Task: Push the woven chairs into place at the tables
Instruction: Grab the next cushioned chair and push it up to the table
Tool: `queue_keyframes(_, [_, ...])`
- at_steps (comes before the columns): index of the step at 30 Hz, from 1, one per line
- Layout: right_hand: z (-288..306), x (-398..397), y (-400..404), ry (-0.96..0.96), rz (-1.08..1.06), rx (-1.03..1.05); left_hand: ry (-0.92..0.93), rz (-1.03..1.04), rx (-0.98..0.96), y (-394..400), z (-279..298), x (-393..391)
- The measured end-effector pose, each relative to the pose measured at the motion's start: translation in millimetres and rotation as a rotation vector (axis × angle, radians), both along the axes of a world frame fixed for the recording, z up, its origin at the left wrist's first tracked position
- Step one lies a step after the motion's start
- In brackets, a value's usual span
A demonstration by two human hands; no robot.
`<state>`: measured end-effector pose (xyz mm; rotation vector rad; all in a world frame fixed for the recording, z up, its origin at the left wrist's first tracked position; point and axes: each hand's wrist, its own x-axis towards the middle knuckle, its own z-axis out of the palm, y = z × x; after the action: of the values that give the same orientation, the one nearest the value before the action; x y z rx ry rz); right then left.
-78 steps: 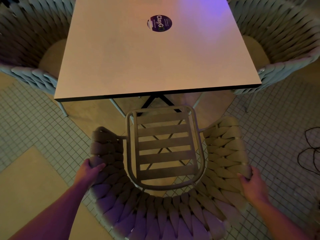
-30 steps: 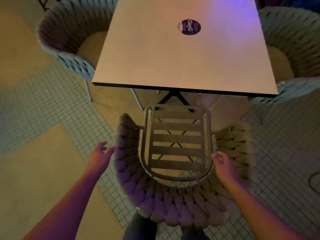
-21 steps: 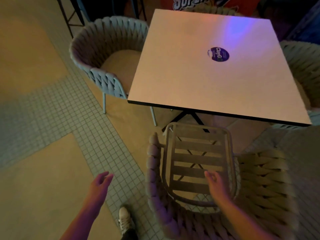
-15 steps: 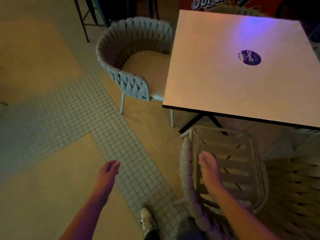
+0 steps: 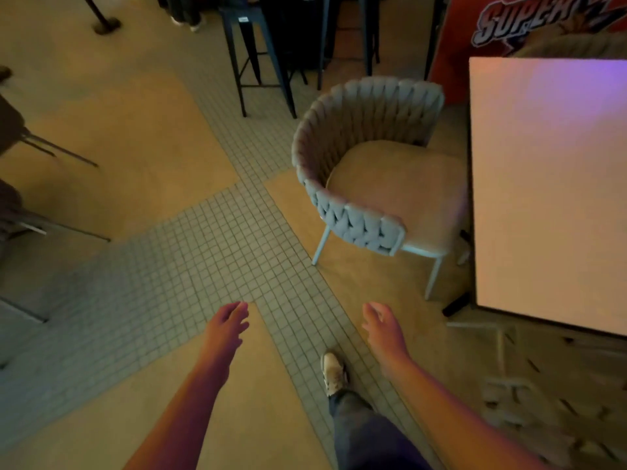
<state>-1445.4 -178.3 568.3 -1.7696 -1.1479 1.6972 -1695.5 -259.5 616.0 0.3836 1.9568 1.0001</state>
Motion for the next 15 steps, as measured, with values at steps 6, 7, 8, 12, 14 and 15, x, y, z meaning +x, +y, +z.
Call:
queue_keyframes(6, [27.5, -109.9, 92.9, 0.019, -0.133, -0.019, -0.016, 0.024, 0.009, 91.3, 18.1, -95.9])
queue_keyframes(7, [30.7, -124.7, 109.5, 0.027, -0.158, -0.035, -0.019, 0.020, 0.018, 106.9, 18.9, -110.0])
queue_keyframes(8, [32.6, -139.8, 126.9, 0.032, -0.176, -0.053, -0.018, 0.013, 0.029, 123.9, 20.2, -125.1])
queue_keyframes(12, [21.1, -192.7, 188.8, 0.013, -0.241, -0.047, -0.055, -0.034, 0.019, 197.9, 10.0, -187.3])
queue_keyframes(14, [16.4, -222.5, 214.8, 0.028, -0.283, -0.009, -0.050, -0.081, 0.014, 237.8, 4.4, -218.7])
queue_keyframes(15, [12.7, -237.8, 226.3, 0.041, -0.309, 0.006, -0.048, -0.106, 0.027, 256.4, 3.0, -233.2])
